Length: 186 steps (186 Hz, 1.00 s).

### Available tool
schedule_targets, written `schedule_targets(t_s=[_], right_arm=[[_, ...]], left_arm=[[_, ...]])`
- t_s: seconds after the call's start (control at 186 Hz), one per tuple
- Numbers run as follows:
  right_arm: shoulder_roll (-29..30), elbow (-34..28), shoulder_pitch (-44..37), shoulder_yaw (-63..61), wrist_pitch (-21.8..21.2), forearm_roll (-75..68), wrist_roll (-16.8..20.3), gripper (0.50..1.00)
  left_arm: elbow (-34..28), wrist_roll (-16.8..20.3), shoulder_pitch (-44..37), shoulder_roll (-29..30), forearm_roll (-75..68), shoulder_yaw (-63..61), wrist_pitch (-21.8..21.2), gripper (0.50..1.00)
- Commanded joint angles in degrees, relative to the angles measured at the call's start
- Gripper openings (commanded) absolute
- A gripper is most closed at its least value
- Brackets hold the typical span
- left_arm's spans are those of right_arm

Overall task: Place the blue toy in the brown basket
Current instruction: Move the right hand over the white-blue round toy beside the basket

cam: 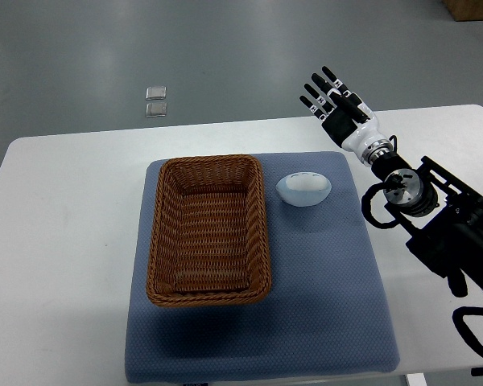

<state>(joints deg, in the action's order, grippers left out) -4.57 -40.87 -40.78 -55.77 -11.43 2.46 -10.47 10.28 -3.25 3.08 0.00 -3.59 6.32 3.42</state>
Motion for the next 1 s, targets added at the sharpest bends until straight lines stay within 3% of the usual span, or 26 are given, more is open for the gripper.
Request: schedule_targets(t_s=[0.0,0.263,0.51,0.617,0.73,0.778,0.783,0.848,0.992], right_arm=[[0.00,0.00,-0.09,0.05,0.00,0.00,0.01,0.909],[-1.14,-0.35,-1.23,0.84,-1.23,1.93,0.54,0.909],[-7.64,-2.98,-8.09,9.27,-6.50,20.57,1.16,0.911],[-13.18,-3.69,-13.80,21.49,-9.58,25.58,1.42,0.909],[-16.87,-5.71,-24.16,41.95,-10.72,32.34,1.95,0.909],[-16.87,-5.71,-24.17,41.97,-10.72,32.34,1.95,0.909],[-18.09,-7.45,-29.39,51.28,-10.89,35.65,2.73,0.909],[-18.28,-9.66,-36.38,61.73,-11.25,38.76,4.84,0.909],[-16.43,-13.18,-44.56,72.91,-12.30,38.94,12.05,0.909]], left_arm=[[0.00,0.00,0.00,0.00,-0.01,-0.08,0.01,1.000],[0.00,0.09,0.00,0.00,-0.01,0.10,0.01,1.000],[-0.09,0.18,0.35,0.00,-0.01,0.10,0.01,1.000],[-0.18,0.18,0.53,0.00,-0.01,0.10,0.01,1.000],[-0.18,0.18,0.53,0.00,-0.01,0.10,0.01,1.000],[-0.18,0.18,0.53,0.00,-0.01,0.10,0.01,1.000],[-0.18,0.18,0.53,0.00,-0.01,0.10,0.01,1.000],[-0.09,0.18,0.53,0.00,-0.01,0.10,0.01,1.000],[-0.09,0.18,0.53,0.00,-0.01,0.10,0.01,1.000]])
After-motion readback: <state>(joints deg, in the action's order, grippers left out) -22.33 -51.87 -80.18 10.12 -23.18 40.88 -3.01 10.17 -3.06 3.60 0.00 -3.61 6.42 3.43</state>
